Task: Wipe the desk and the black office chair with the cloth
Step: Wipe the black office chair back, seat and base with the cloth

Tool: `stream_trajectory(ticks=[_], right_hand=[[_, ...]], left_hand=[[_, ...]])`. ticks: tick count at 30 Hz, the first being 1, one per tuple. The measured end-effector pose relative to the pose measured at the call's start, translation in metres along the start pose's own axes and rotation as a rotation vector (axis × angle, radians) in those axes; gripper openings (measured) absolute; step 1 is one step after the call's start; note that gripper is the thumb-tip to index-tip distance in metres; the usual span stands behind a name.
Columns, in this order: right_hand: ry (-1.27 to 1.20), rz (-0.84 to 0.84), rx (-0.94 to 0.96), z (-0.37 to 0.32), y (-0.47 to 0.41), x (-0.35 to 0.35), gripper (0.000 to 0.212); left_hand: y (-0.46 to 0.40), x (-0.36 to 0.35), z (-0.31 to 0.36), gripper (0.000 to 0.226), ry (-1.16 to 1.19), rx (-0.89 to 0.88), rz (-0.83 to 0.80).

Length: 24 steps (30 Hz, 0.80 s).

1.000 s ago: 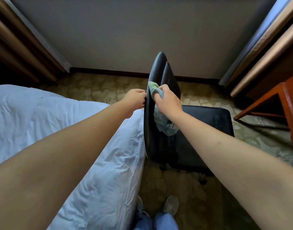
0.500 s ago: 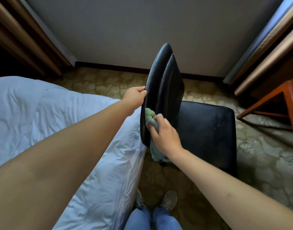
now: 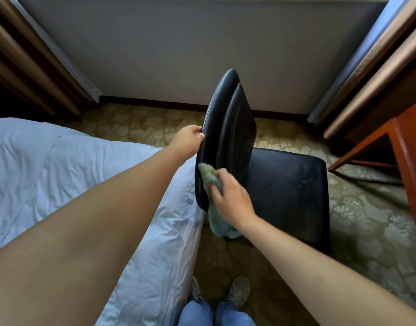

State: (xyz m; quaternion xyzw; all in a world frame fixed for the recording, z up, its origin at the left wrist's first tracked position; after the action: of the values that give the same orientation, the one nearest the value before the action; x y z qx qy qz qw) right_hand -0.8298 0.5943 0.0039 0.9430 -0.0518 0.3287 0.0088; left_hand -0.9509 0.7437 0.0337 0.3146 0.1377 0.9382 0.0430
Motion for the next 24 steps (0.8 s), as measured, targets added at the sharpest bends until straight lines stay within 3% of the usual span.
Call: stream_trajectory(ticks=[5,10,13,17,19,24], right_hand=[[0.055,0.06,-0.094,-0.003,-0.084,0.009,0.018],[0.008,0.043,-0.102,0.004,-0.081,0.003,0.014],[0.013,-0.05,-0.052,0.002,-0.055,0.001,0.012],[-0.009,-0.249,-0.057,0.004,-0.002,0.007,0.014],[0.01,-0.32,-0.102,0.012,0.012,0.019,0.014],[0.019,-0.151,-0.292,0.031,-0.003,0.073,0.013]], left_hand=[[-0.011,0.001,0.003,0.023,0.036,0.032,-0.029],[-0.013,0.005,0.002,0.028,-0.004,0.088,-0.099],[-0.012,0.007,-0.002,0.034,-0.034,0.075,-0.075],[-0.004,0.004,0.003,0.072,-0.088,0.027,-0.086],[0.007,-0.002,0.015,0.074,-0.193,-0.053,-0.108],[0.032,-0.008,0.017,0.06,-0.321,-0.081,-0.153]])
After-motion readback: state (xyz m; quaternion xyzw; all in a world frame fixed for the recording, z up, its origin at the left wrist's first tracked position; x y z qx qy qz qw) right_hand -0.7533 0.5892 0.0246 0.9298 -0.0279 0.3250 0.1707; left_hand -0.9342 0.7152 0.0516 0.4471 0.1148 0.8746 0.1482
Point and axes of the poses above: each hand's wrist, its own y-axis away from the middle knuckle, its own x-axis out of the back of the hand, z = x × y, the point moved 6 cm from there along -y, towards the middle knuckle, and after that the axes turned 7 degrees about z, right-handed, at the moved point
